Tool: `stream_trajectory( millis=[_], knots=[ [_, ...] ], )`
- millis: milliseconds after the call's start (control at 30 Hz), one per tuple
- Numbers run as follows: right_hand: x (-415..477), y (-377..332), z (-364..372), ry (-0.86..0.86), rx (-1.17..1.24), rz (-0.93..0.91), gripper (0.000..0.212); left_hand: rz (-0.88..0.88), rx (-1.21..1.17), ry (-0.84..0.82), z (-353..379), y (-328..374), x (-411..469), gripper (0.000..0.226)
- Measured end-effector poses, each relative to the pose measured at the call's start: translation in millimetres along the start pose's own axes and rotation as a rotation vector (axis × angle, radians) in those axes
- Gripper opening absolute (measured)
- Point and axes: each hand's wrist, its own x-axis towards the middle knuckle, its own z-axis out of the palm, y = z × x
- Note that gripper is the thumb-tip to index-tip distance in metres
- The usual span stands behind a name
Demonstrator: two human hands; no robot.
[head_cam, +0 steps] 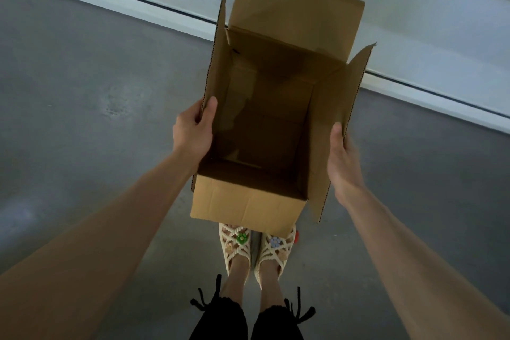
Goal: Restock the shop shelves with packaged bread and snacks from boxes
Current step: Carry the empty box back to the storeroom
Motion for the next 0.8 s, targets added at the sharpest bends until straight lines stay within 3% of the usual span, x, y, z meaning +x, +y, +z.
stream_trajectory(
  millis=[467,667,800],
  knots=[
    [-52.8,-11.8,-24.6,0.001,-0.098,-0.026,0.063,-0.022,-0.025,-0.005,-33.2,-6.7,-55.4,0.036],
    [-110.7,-45.0,-24.3,-0.068,-0.148,-0.084,0.061,-0.038,-0.1,0.059,-85.5,1.8,-106.7,0.041],
    [-146.5,-71.8,-14.1,-0.132,-0.196,-0.121,0.06,-0.051,-0.135,0.114,-123.9,6.6,-137.1,0.028]
  ],
)
